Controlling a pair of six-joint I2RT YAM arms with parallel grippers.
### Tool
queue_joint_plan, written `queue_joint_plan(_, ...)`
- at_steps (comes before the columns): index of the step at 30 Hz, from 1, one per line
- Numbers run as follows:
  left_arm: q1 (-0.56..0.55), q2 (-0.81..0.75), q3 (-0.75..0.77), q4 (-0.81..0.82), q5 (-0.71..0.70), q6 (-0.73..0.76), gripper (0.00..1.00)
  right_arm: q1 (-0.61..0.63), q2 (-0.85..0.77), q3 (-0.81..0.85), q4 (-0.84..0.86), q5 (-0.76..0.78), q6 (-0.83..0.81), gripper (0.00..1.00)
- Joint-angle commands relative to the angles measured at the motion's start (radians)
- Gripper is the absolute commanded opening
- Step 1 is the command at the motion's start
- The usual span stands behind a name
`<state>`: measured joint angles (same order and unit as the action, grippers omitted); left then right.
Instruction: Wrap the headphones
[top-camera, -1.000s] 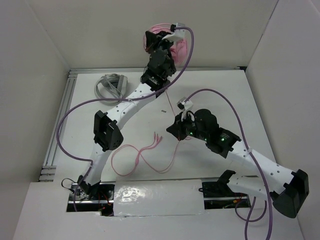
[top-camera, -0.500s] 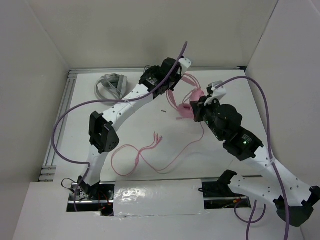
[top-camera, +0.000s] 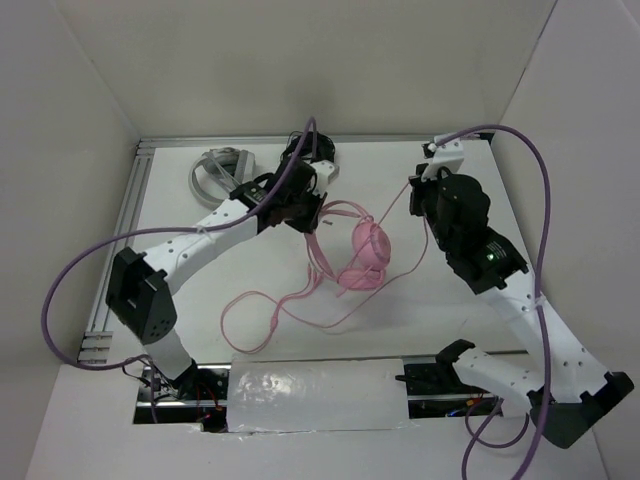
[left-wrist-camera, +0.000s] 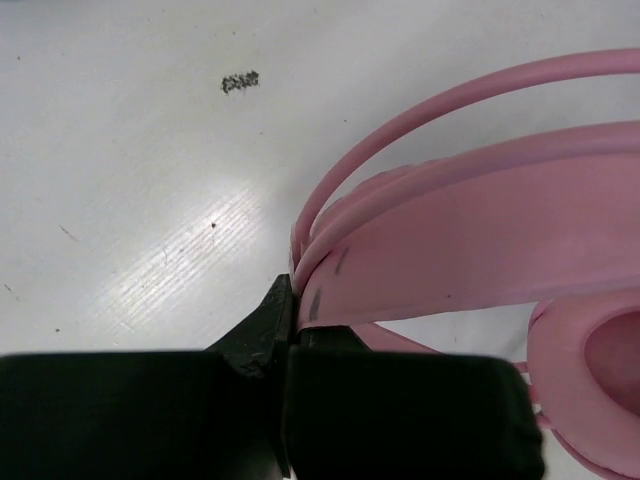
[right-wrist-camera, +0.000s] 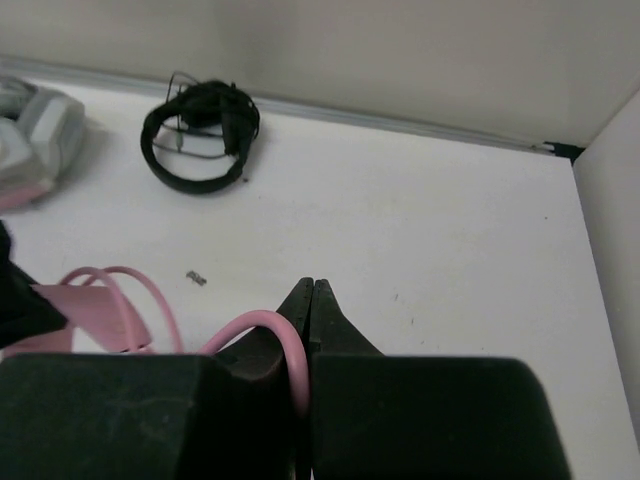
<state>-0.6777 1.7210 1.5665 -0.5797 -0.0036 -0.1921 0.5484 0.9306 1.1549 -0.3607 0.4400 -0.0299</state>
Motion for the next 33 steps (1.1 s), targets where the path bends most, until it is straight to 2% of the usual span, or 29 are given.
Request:
queue_joint_plan(1,-0.011,-0.112,-0.087,0.109,0.085,-0.037,0.0,-0.07,0.048,0.06,0.071,-0.137,-0.073,0.0)
queue_joint_plan(6,-0.016,-0.113,-0.097,0.066,0.082,-0.089,0.0,-0.087,0.123,0.129,0.066,-0.43,-0.136,0.0)
queue_joint_plan(12,-0.005,-0.077,-0.097,0.064,0.111,-0.125,0.0,-0.085,0.148,0.153,0.095,-0.51,-0.153,0.0)
queue_joint_plan(19,-0.016,-0.043,-0.071,0.035,0.109,-0.152,0.0,-0.088,0.23,0.213,0.103,-0.446,-0.153,0.0)
queue_joint_plan(25,-0.014,-0.006,-0.033,0.005,0.08,-0.188,0.0,-0.077,0.33,0.293,0.063,-0.536,-0.174,0.0)
queue_joint_plan(28,-0.005,0.029,0.039,-0.046,0.047,-0.237,0.0,-0.003,0.309,0.24,0.075,-0.581,-0.246,0.0)
queue_joint_plan(30,-0.005,0.051,0.064,-0.081,0.039,-0.239,0.0,0.027,0.281,0.188,0.136,-0.537,-0.24,0.0)
queue_joint_plan(33,-0.022,0.022,0.037,-0.051,0.028,-0.218,0.0,0.016,0.278,0.19,0.149,-0.472,-0.203,0.0)
